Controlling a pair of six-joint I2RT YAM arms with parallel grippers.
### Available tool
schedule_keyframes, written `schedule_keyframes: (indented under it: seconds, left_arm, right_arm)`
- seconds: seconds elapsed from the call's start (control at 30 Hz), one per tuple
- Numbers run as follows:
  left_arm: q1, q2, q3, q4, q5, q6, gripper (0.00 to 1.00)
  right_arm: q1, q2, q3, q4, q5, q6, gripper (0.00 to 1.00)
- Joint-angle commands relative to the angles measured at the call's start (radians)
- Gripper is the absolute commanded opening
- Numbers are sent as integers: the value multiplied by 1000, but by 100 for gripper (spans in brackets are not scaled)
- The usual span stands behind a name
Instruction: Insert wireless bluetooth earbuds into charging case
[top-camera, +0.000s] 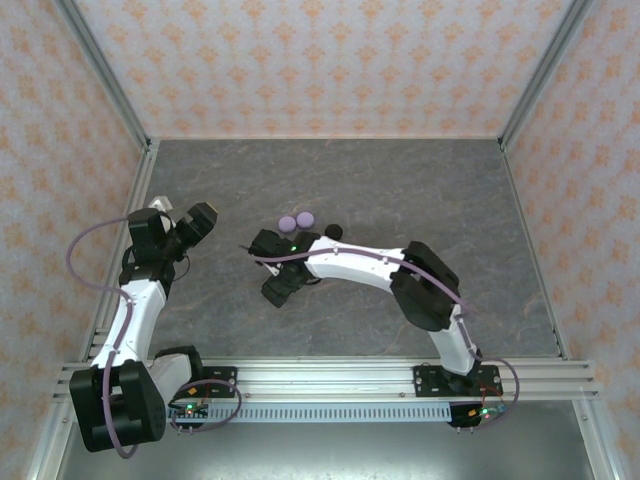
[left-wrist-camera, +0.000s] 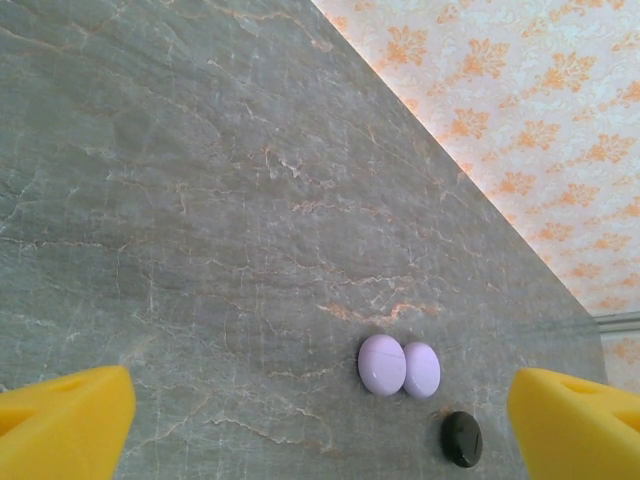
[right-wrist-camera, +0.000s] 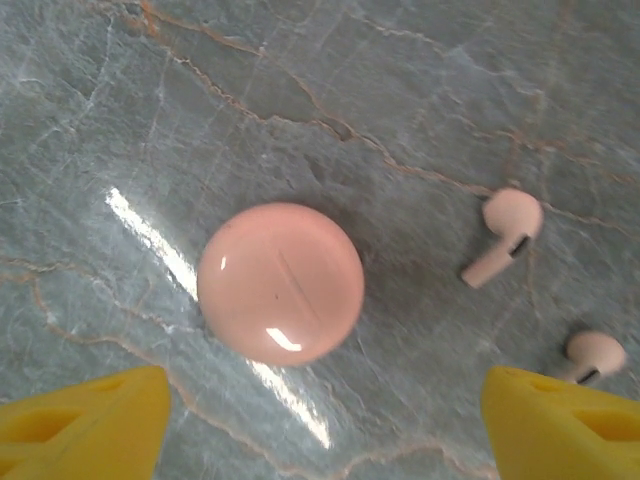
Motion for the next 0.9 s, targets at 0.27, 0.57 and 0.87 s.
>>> schedule_keyframes:
  seconds: [0.27,0.57,0.87]
  left_arm:
    - [8,-12,-11,38,29,-18,96]
    - [8,-16,-7,27,30,-12,96]
    - [8,-41,10,-19,63,44,96]
  right_arm:
    - [5,153,165,-96,-33,-101,78]
    - [7,179,151,-87,-67,-116,68]
    - [6,153,103,-39,-33,-122,52]
